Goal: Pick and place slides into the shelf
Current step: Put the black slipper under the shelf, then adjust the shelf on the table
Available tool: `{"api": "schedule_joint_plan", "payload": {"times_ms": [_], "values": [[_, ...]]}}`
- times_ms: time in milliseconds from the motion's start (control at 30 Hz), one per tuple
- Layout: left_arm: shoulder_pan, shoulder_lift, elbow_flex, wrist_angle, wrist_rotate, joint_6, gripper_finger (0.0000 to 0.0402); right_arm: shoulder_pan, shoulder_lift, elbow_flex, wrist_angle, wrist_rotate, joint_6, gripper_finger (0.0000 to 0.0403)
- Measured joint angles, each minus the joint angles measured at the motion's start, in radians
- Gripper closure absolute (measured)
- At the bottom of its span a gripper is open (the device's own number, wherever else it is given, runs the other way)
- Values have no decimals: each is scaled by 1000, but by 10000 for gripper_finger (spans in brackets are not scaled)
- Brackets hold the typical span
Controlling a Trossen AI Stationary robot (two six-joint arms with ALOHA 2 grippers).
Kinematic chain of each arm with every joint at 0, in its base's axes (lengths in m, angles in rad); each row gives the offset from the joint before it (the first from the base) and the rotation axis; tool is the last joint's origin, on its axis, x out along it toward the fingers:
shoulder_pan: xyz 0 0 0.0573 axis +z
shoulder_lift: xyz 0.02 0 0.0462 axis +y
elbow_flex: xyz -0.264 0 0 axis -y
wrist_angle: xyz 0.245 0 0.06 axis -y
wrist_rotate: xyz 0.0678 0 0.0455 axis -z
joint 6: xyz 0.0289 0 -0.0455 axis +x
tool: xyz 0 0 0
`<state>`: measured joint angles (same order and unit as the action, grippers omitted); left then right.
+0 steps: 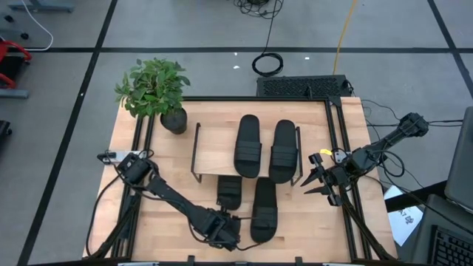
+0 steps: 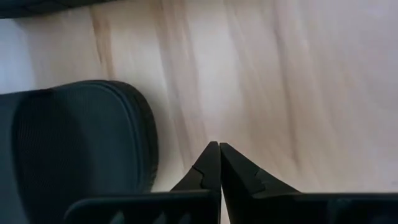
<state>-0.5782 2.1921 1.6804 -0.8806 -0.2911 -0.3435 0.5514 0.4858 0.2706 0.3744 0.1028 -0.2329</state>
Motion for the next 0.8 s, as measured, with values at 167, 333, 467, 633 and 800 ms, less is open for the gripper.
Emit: {"api": "schedule_joint_plan", "payload": {"times_ms": [167,333,467,633,800], "values": [[17,0,-43,27,-27,-4,401,0,0,0,3,0,0,298],[38,0,-73,25,-65,-5,401,0,0,0,3,0,0,298],[49,0,-83,25,-101,-2,401,0,0,0,3,0,0,298],[60,0,-83,26,-107,10,401,0,0,0,3,0,0,298],[52,0,-63,15,5,79,395,0,0,0,3,0,0,298]]}}
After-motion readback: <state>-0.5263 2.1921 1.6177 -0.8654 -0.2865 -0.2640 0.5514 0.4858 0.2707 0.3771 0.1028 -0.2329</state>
